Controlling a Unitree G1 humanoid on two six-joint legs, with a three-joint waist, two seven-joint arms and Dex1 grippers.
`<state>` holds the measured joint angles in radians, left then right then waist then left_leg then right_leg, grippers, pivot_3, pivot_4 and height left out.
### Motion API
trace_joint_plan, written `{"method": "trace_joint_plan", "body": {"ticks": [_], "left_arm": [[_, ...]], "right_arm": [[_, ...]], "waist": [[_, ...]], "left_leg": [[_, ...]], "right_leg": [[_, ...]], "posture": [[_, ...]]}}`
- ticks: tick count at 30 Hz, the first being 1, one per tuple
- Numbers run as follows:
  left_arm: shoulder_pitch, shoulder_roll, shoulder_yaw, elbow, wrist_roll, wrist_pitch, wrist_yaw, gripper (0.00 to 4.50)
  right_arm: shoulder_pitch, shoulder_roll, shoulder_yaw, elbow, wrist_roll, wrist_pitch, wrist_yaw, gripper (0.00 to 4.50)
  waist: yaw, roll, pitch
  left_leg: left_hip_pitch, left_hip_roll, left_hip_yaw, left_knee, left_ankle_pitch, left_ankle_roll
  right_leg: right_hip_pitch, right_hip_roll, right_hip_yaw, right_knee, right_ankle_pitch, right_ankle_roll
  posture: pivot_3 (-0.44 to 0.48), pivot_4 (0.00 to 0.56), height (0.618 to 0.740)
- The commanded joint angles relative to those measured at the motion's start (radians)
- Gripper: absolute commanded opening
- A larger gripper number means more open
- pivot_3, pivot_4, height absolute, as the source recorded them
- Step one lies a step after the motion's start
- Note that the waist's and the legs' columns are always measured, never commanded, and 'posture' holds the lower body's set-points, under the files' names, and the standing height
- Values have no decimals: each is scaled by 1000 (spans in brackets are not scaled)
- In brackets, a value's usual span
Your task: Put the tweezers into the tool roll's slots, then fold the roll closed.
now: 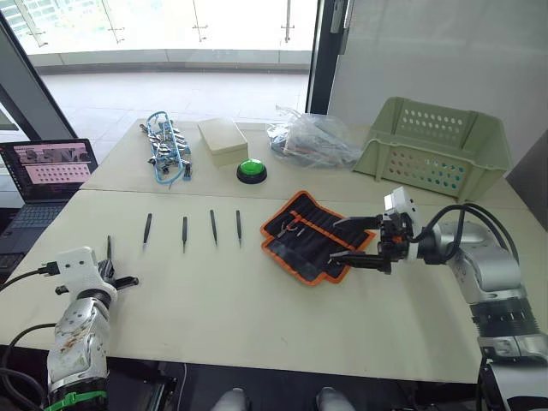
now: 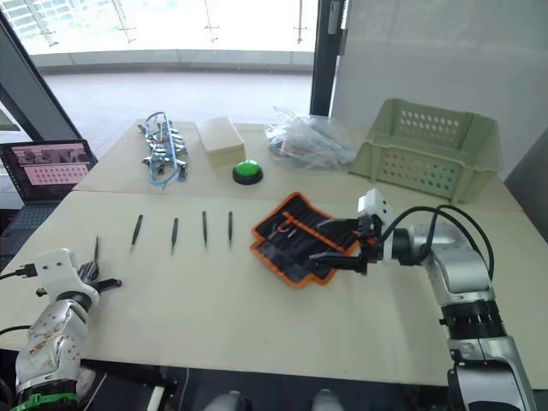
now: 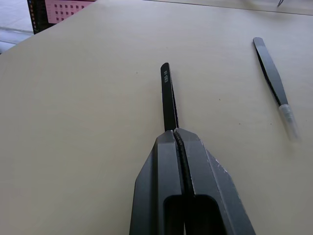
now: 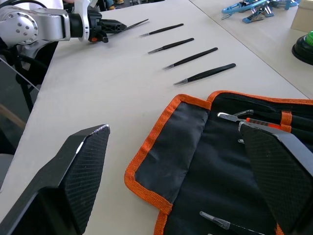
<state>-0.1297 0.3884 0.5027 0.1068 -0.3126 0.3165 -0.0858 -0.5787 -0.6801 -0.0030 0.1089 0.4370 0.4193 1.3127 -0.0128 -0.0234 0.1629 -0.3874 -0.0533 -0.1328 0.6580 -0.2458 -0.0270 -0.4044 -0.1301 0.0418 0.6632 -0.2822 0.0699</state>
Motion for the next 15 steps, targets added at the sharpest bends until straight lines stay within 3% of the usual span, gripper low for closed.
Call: {"method": "trace_joint_plan", "body": {"ticks": [1, 6, 13, 15], "left_arm": [[8, 8, 26, -38, -31, -57, -43, 40], [14, 61, 40, -102, -34, -68, -76, 40], [14, 90, 50, -125, -55, 41, -53, 40], [16, 76, 62, -152, -82, 119, -23, 590]], "right_arm": [[4, -2, -22, -26, 7, -33, -14, 4500], [20, -4, -35, -20, 6, -60, -33, 4500], [33, -3, -34, -14, 6, -82, -47, 4500], [37, -2, -32, -13, 5, -90, -50, 4500]], "waist": [[-1, 0, 0], [-1, -1, 0], [-2, -1, 0], [-2, -1, 0]], "left_leg": [[0, 0, 0, 0, 0, 0], [-1, 0, 0, 0, 0, 0], [0, 0, 0, 0, 0, 0], [0, 0, 0, 0, 0, 0]], "right_leg": [[0, 0, 0, 0, 0, 0], [0, 0, 0, 0, 0, 0], [0, 0, 0, 0, 0, 0], [0, 0, 0, 0, 0, 0]], "posture": [[0, 150, 740], [0, 150, 740], [0, 150, 740], [0, 150, 740]]}}
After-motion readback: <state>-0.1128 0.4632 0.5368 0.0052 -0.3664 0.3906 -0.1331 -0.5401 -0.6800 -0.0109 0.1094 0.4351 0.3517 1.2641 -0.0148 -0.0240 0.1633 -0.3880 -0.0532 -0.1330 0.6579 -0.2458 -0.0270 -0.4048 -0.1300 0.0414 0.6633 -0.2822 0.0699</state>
